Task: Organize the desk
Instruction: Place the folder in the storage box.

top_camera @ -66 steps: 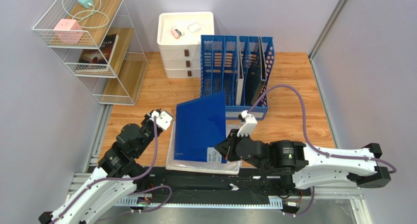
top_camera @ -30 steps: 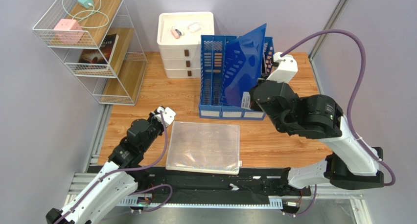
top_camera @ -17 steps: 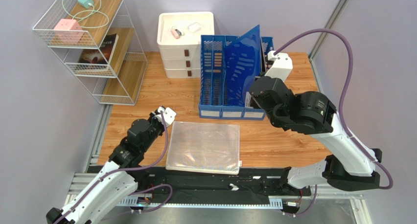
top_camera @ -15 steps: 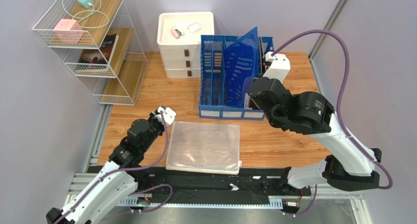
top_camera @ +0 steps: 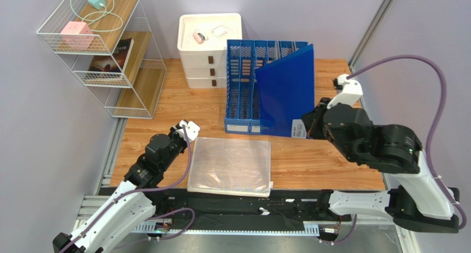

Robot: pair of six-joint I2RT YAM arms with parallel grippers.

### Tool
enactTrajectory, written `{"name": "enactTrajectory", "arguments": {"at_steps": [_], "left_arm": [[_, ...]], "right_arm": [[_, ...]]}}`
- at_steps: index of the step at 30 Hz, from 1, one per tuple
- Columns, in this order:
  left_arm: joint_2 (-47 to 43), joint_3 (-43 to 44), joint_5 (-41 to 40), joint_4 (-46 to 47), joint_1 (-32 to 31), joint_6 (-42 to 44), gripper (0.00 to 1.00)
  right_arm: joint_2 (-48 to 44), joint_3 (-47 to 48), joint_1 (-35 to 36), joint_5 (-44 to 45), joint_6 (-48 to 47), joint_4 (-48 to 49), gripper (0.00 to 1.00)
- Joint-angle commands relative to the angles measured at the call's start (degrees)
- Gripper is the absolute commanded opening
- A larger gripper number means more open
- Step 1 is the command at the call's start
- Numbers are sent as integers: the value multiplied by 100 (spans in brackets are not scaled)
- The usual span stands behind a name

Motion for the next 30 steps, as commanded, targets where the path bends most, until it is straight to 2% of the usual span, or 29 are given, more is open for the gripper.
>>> {"name": "enactTrajectory", "arguments": {"at_steps": [1, 12, 21, 30], "left_arm": [[44, 30, 0, 251, 28, -31, 34], [35, 39, -18, 251, 28, -31, 34], [44, 12, -9, 268, 28, -13, 34], [-79, 21, -18, 189, 28, -13, 34]], "right_arm": [[-289, -86, -40, 72, 119, -1601, 0], [-158, -104, -31, 37, -48, -1373, 0], [-228, -473, -31, -850, -716, -362, 0], [369, 150, -31, -491, -1419, 245, 0]]}}
